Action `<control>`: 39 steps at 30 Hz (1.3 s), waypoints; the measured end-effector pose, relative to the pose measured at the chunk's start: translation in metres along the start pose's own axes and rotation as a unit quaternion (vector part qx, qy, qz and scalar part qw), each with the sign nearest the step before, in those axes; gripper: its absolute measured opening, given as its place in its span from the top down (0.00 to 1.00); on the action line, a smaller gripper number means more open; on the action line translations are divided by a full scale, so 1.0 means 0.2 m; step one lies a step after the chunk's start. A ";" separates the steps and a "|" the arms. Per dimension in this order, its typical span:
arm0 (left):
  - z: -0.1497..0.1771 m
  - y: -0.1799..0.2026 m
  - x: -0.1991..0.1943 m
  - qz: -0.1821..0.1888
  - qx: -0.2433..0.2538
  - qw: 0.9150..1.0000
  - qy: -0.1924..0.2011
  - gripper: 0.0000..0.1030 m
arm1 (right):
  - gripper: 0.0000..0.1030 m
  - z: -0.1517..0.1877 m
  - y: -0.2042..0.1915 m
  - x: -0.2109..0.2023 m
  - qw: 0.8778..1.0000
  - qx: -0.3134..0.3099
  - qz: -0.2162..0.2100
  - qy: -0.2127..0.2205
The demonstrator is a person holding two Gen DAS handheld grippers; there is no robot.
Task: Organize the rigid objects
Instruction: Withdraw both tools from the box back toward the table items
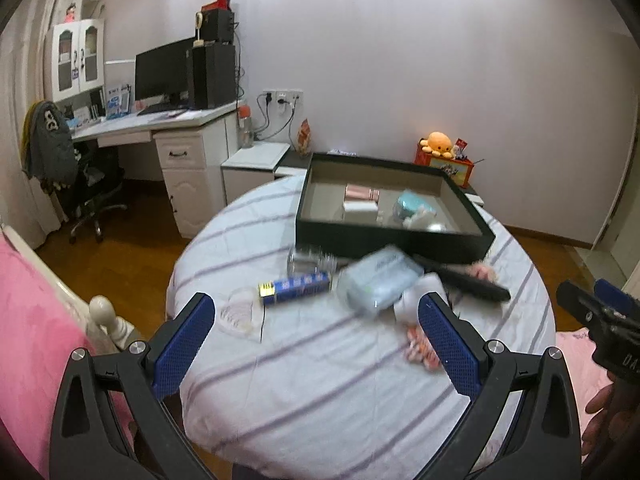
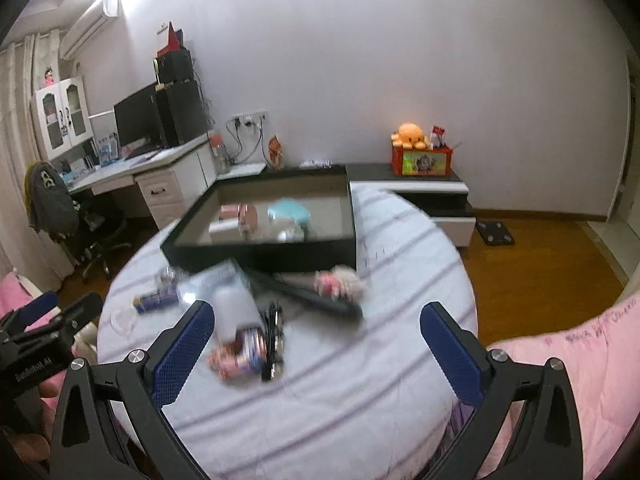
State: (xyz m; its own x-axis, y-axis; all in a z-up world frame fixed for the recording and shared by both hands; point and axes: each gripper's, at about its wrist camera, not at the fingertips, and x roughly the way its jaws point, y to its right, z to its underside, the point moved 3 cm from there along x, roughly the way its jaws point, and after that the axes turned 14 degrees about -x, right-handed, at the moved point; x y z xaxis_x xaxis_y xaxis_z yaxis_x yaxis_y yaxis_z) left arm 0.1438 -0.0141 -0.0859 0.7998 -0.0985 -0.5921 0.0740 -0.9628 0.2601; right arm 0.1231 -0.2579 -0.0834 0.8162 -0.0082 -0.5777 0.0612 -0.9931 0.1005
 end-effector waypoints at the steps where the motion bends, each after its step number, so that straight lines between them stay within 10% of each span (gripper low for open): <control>1: 0.02 -0.01 0.00 0.001 -0.002 1.000 -0.005 0.00 | 0.00 0.03 -0.01 0.00 1.000 0.000 -0.001 -0.007; 39: 0.18 -0.17 0.26 -0.038 -0.011 0.997 -0.069 0.00 | 0.09 0.21 -0.25 0.33 0.991 -0.036 -0.088 -0.098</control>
State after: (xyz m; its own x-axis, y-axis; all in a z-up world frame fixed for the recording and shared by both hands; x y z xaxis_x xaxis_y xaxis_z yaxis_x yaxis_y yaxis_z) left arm 0.1610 0.0041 -0.1534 0.7014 -0.0602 -0.7102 0.1460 -0.9632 0.2258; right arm 0.1491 -0.2129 -0.1607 0.6628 0.1354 -0.7365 0.2391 -0.9703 0.0368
